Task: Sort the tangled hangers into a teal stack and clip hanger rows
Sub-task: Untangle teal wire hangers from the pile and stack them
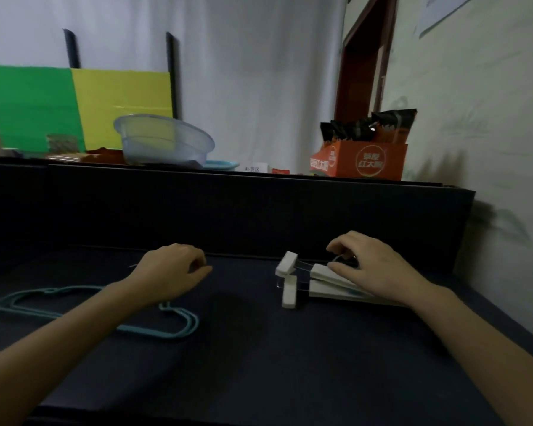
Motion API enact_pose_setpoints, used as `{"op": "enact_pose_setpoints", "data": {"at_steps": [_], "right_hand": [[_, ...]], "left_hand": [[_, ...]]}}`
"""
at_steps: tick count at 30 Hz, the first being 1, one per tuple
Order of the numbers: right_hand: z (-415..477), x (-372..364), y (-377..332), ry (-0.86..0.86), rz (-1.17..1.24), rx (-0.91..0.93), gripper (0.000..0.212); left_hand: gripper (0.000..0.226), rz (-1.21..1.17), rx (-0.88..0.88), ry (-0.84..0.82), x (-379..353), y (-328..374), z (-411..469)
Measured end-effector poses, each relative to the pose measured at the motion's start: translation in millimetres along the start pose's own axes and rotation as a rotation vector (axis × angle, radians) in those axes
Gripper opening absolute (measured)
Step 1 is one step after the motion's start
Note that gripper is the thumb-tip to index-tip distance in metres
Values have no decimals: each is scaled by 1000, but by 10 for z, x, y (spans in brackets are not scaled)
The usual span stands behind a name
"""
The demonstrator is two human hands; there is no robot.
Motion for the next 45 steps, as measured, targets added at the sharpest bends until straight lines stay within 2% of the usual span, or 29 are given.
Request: {"op": "enact_pose_setpoints", "data": {"at_steps": [6,14,20,27,32,39,42,45], "right_hand": [[534,-282,-866,-46,46,162,31],[1170,-802,-2348,-71,140,321,29],[1427,-1267,-3515,-120,170,430,29],[1708,-1728,-4594,-193,182,522,29],[2064,-1857,-5005,-200,170,552,24],[2710,-1996,-5242,-155,129,518,27],[3029,-2140,-5299,-177,88,471,38],[3331,-2275,-5325,-200,3,431,59]], "left_hand": [[26,7,38,126,233,-701,-344],[25,46,149,194,569,-2179,-1115],[23,90,210,140,746,-3205,-1726],[20,118,250,185,844,-4212,-2266],[20,108,275,224,949,-4716,-2325],[17,56,282,264,960,-5246,-2077],[21,41,282,269,986,-5505,-1841],[22,17,278,265,1040,-5758,-1581]]}}
Point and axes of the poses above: each hand's wrist, its own z-axis towards the middle knuckle, its own x-axis out of the back of the hand, y = z × x, the point moved 4 cm from there along z, towards the middle knuckle, and after that the axes turned 10 degrees about x, right-handed, at the moved point
